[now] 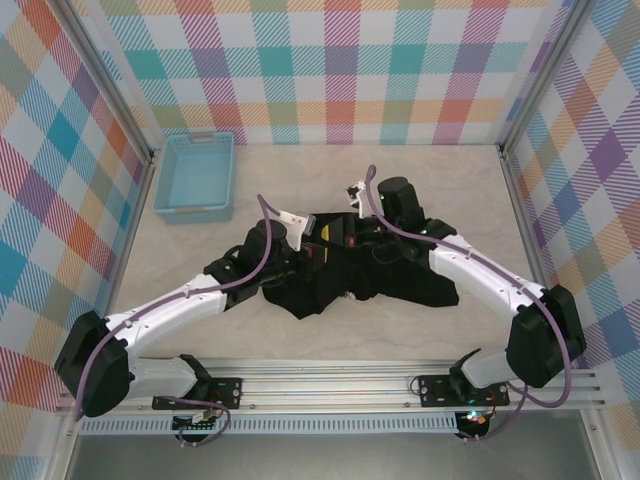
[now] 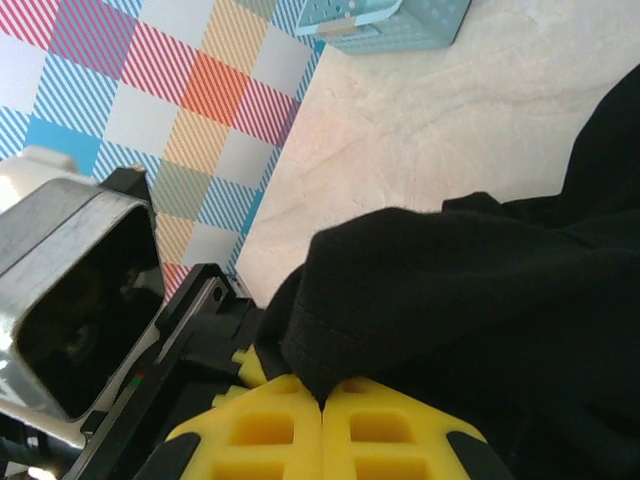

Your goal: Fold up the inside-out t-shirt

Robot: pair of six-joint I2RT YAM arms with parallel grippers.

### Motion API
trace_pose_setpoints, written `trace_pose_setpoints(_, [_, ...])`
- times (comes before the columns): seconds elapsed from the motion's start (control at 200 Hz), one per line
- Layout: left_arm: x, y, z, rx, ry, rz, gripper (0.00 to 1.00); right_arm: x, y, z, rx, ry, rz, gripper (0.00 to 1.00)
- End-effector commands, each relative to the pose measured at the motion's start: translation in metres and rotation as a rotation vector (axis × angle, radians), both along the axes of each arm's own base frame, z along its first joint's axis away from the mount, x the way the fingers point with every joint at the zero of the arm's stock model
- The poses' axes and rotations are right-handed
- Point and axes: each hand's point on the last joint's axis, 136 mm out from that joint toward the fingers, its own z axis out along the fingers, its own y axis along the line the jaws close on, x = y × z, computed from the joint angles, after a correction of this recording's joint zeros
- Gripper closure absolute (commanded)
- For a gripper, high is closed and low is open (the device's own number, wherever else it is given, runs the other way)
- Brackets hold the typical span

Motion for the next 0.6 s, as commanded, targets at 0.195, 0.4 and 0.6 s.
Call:
trace_pose_setpoints(0.195, [-0.045, 0.011, 0.047, -0.188, -0.265, -0.331, 1.00, 0.000, -0.062, 0.007, -0.125, -0.242, -0.082, 0.61])
trace_pose_setpoints(0.4, [-0.053, 0.022, 0.050, -0.195, -0.295, -0.409, 1.00, -0.011, -0.052, -0.028, -0.131, -0.219, 0.022, 0.50])
trace_pose_setpoints(0.6, [-0.060, 0.021, 0.048, -0.182, -0.281, -0.458, 1.00, -0.008, -0.029, -0.034, -0.096, -0.251, 0.087, 0.45])
